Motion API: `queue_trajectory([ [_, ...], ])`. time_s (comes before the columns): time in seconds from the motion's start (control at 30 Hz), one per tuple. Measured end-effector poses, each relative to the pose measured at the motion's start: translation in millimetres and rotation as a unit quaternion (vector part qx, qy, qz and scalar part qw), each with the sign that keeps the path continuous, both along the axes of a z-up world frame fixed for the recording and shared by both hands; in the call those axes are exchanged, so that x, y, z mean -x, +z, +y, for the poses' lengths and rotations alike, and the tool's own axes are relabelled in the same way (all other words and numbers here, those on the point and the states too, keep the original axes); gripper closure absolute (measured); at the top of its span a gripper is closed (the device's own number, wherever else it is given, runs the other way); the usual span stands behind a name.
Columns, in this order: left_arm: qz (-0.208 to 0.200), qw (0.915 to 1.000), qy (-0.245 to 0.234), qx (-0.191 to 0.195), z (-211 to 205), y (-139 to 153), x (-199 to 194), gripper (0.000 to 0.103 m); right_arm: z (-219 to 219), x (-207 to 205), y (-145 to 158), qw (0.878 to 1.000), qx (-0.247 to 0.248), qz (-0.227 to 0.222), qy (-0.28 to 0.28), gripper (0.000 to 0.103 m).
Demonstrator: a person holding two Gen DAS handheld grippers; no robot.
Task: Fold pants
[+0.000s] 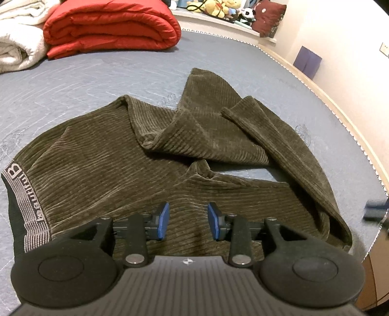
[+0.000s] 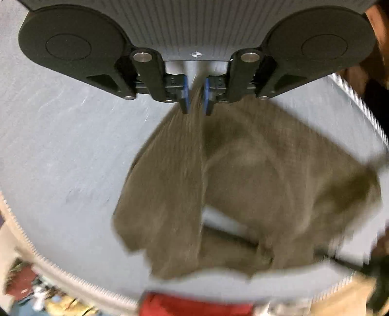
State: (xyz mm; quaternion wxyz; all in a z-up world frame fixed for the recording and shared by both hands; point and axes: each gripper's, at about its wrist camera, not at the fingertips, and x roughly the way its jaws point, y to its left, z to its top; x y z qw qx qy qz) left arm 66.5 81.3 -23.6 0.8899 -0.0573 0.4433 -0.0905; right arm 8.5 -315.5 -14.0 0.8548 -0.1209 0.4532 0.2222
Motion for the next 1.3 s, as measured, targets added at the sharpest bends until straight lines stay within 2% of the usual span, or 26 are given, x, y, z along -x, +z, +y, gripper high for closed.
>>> queue_trajectory([
  [0.1,0.003,1.0,-0.001,-0.008,-2.8,-4.6,-1.9,0.064,-7.8,-10.5,21.2,0.996,-0.055,-0.058,-0.049,0.051],
  [0.13,0.005,0.9999,0.0,-0.014,-3.4,-7.6,-2.9,0.064,-7.4,-15.3,20.9,0.994,-0.069,-0.064,-0.063,0.05],
  [0.2,0.01,0.9997,0.0,-0.021,-4.1,-12.7,-4.6,0.064,7.3,-26.1,15.8,0.993,-0.065,-0.067,-0.073,0.05],
  [0.37,0.016,0.9994,0.005,-0.031,-2.7,-19.3,-7.8,0.064,58.6,-46.7,-13.2,0.995,-0.019,-0.092,-0.033,0.05],
  [0.43,0.016,0.9994,0.008,-0.031,-1.4,-19.0,-8.8,0.064,78.3,-59.3,-28.5,0.996,0.018,-0.084,-0.017,0.049],
  [0.5,0.016,0.9994,0.012,-0.029,-0.5,-18.1,-9.5,0.063,98.7,-72.3,-43.9,0.995,0.056,-0.085,0.005,0.042],
  [0.57,0.016,0.9994,0.013,-0.028,-1.1,-17.2,-10.1,0.062,115.8,-81.7,-59.1,0.991,0.094,-0.091,0.023,0.041],
  [0.63,0.016,0.9994,0.012,-0.028,-2.5,-16.8,-10.4,0.062,126.5,-90.5,-71.6,0.986,0.132,-0.099,0.019,0.042],
  [0.67,0.015,0.9995,0.01,-0.027,-3.5,-16.5,-10.7,0.062,129.8,-93.3,-76.7,0.984,0.147,-0.103,0.017,0.046],
  [0.73,0.015,0.9995,0.008,-0.026,-4.9,-15.5,-11.5,0.062,131.0,-99.8,-82.3,0.982,0.16,-0.102,0.013,0.07],
  [0.77,0.014,0.9996,0.007,-0.024,-5.3,-15.2,-12.4,0.062,126.1,-103.0,-80.0,0.983,0.153,-0.1,0.002,0.094],
  [0.83,0.013,0.9997,0.004,-0.02,-6.3,-13.3,-12.9,0.062,109.5,-106.8,-65.7,0.986,0.118,-0.112,-0.032,0.096],
  [0.9,0.01,0.9998,0.0,-0.016,-7.3,-11.3,-12.4,0.062,83.3,-103.9,-42.1,0.983,0.089,-0.139,-0.079,0.096],
  [0.97,0.008,0.9999,-0.006,-0.014,-8.6,-9.3,-10.4,0.062,46.0,-97.0,-19.0,0.975,0.064,-0.159,-0.139,0.096],
  [1.03,0.006,0.9998,-0.011,-0.013,-9.1,-8.0,-7.8,0.062,-3.1,-82.3,-1.3,0.962,0.049,-0.163,-0.212,0.097],
  [1.1,0.007,0.9998,-0.014,-0.01,-9.0,-6.8,-4.5,0.062,-56.9,-64.9,0.0,0.949,0.045,-0.126,-0.286,0.097],
  [1.17,0.008,0.9998,-0.018,-0.005,-9.8,-5.2,-1.7,0.062,-109.2,-43.4,-19.7,0.935,0.043,-0.042,-0.349,0.097],
  [1.23,0.007,0.9997,-0.023,0.0,-12.8,-2.8,0.2,0.062,-141.8,-21.7,-56.2,0.927,0.043,0.063,-0.367,0.096],
  [1.27,0.006,0.9997,-0.024,0.001,-14.9,-1.7,0.6,0.062,-148.1,-13.2,-70.8,0.926,0.044,0.098,-0.361,0.095],
  [1.3,0.005,0.9996,-0.026,0.002,-17.9,-0.5,0.9,0.062,-151.9,-4.0,-81.6,0.926,0.051,0.116,-0.355,0.088],
])
